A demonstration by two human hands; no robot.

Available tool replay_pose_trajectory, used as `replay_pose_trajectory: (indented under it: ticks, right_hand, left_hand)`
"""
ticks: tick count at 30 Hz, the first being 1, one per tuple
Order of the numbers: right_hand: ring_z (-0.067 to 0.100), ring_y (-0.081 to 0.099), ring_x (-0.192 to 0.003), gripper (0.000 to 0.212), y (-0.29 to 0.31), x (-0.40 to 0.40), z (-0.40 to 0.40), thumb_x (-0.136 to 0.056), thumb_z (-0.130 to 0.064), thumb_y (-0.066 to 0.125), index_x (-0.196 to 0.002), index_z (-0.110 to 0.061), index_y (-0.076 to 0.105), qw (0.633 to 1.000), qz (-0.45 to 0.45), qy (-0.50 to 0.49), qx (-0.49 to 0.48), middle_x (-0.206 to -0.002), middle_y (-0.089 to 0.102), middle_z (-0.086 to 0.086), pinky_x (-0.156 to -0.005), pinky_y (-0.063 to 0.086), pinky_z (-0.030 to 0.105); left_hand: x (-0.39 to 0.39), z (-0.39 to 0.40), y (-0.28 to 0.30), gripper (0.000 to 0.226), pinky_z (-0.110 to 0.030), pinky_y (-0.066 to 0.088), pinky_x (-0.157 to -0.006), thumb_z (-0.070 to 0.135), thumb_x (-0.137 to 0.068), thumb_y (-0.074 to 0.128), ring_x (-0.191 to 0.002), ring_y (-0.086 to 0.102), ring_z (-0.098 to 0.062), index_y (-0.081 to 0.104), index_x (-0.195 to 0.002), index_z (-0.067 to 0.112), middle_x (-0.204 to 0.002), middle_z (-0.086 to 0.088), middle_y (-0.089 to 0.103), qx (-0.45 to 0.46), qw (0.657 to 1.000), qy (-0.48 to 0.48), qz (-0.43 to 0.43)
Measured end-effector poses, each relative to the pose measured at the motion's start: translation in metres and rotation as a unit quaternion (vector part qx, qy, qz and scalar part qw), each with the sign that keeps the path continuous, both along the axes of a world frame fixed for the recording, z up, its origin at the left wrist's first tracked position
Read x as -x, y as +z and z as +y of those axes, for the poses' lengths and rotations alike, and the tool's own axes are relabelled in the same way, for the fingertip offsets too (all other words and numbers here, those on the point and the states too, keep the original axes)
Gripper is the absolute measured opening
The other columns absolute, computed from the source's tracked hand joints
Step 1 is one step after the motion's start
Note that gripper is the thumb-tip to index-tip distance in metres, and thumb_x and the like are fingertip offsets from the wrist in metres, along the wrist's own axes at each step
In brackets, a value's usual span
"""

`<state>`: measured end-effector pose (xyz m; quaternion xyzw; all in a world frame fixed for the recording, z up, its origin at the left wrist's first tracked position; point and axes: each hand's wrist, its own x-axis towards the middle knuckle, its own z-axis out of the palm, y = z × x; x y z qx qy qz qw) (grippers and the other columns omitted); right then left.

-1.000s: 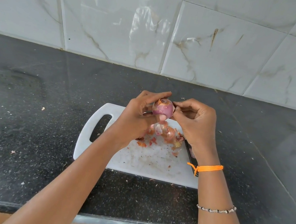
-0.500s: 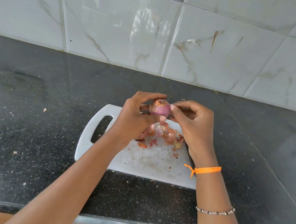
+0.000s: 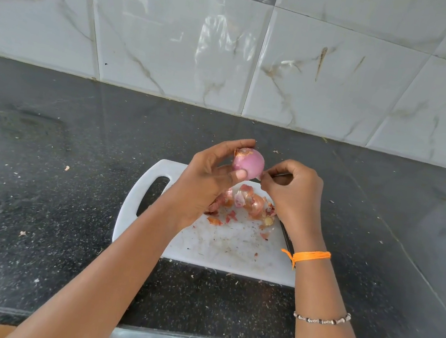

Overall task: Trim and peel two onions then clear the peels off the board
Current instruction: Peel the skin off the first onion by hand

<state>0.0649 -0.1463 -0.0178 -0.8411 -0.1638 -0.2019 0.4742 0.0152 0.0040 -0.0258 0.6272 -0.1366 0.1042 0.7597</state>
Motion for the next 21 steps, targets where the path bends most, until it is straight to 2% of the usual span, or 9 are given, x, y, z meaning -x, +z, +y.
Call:
replay_pose_trajectory:
  ticks: [2, 3, 6, 8, 10, 13, 16, 19, 21]
  right_hand:
    - [0.009, 0.063, -0.06, 0.008, 0.0, 0.0, 0.0, -0.082, -0.009, 0.068, -0.078, -0.002, 0.068, 0.999, 0.031, 0.013, 0.01, -0.07, 0.067, 0.005, -0.057, 0.048, 0.014]
    - [0.007, 0.065, -0.059, 0.009, 0.001, 0.001, 0.0, -0.086, -0.007, 0.063, -0.082, -0.001, 0.068, 0.997, 0.067, 0.037, -0.021, -0.073, 0.068, 0.008, -0.057, 0.05, 0.013]
    - [0.02, 0.071, -0.075, 0.023, 0.005, 0.004, 0.0, -0.1, -0.015, 0.045, -0.098, -0.003, 0.066, 0.958, 0.179, 0.138, -0.175, -0.092, 0.07, 0.016, -0.066, 0.059, 0.03]
    - [0.026, 0.07, -0.081, 0.025, 0.008, 0.006, -0.001, -0.1, -0.02, 0.045, -0.1, -0.008, 0.066, 0.935, 0.214, 0.186, -0.212, -0.094, 0.07, 0.016, -0.069, 0.06, 0.032]
    - [0.023, 0.069, -0.08, 0.017, 0.009, 0.007, -0.002, -0.095, -0.016, 0.053, -0.094, -0.009, 0.068, 0.925, 0.222, 0.207, -0.228, -0.091, 0.069, 0.014, -0.071, 0.059, 0.029]
    - [0.015, 0.071, -0.077, 0.011, 0.01, 0.007, -0.004, -0.088, -0.006, 0.059, -0.092, -0.006, 0.069, 0.903, 0.234, 0.217, -0.287, -0.085, 0.072, 0.007, -0.072, 0.058, 0.023]
    - [0.016, 0.072, -0.081, 0.02, 0.011, 0.008, -0.006, -0.083, 0.004, 0.06, -0.1, -0.004, 0.067, 0.888, 0.246, 0.232, -0.312, -0.089, 0.073, 0.007, -0.071, 0.056, 0.019]
    - [0.015, 0.071, -0.084, 0.024, 0.012, 0.01, -0.005, -0.081, 0.01, 0.061, -0.097, -0.007, 0.069, 0.895, 0.228, 0.24, -0.299, -0.089, 0.074, 0.004, -0.072, 0.055, 0.018]
    - [0.015, 0.071, -0.085, 0.025, 0.013, 0.01, -0.006, -0.081, 0.011, 0.06, -0.095, -0.007, 0.069, 0.904, 0.214, 0.229, -0.292, -0.092, 0.073, 0.006, -0.072, 0.056, 0.019]
  left_hand:
    - [0.0, -0.001, -0.002, 0.045, -0.021, 0.048, -0.084, 0.006, -0.082, 0.06, -0.103, 0.062, -0.011, 0.056, -0.124, 0.022, -0.118, 0.002, 0.063, 0.0, 1.0, -0.01, 0.004]
    - [-0.001, -0.001, -0.002, 0.046, -0.023, 0.048, -0.088, 0.008, -0.081, 0.059, -0.106, 0.061, -0.012, 0.055, -0.124, 0.022, -0.119, 0.003, 0.063, 0.002, 1.0, -0.015, 0.005]
    - [-0.001, -0.002, -0.002, 0.047, -0.025, 0.046, -0.099, 0.007, -0.079, 0.056, -0.112, 0.057, -0.014, 0.053, -0.124, 0.021, -0.121, 0.001, 0.06, 0.02, 0.999, -0.028, 0.01]
    - [-0.002, -0.001, -0.003, 0.047, -0.025, 0.045, -0.101, 0.005, -0.081, 0.055, -0.117, 0.055, -0.015, 0.051, -0.126, 0.018, -0.124, 0.0, 0.058, 0.025, 0.999, -0.03, 0.014]
    - [-0.002, -0.001, -0.004, 0.043, -0.026, 0.045, -0.101, 0.002, -0.089, 0.053, -0.12, 0.053, -0.016, 0.049, -0.129, 0.015, -0.127, -0.003, 0.057, 0.012, 0.999, -0.027, 0.023]
    - [-0.001, -0.003, -0.002, 0.039, -0.025, 0.05, -0.092, 0.003, -0.097, 0.044, -0.109, 0.06, -0.011, 0.048, -0.133, 0.019, -0.131, -0.003, 0.055, -0.013, 0.998, -0.014, 0.051]
    - [-0.001, -0.007, 0.0, 0.039, -0.022, 0.053, -0.083, 0.015, -0.096, 0.049, -0.095, 0.065, -0.008, 0.047, -0.135, 0.022, -0.123, 0.001, 0.059, -0.024, 0.997, 0.011, 0.068]
    - [0.0, -0.01, 0.002, 0.039, -0.016, 0.052, -0.073, 0.012, -0.091, 0.058, -0.083, 0.066, -0.003, 0.052, -0.129, 0.015, -0.111, 0.001, 0.063, -0.039, 0.997, 0.055, 0.044]
    - [0.001, -0.01, 0.002, 0.038, -0.015, 0.051, -0.072, 0.008, -0.089, 0.06, -0.083, 0.066, -0.004, 0.054, -0.126, 0.013, -0.107, 0.001, 0.064, -0.039, 0.997, 0.056, 0.036]
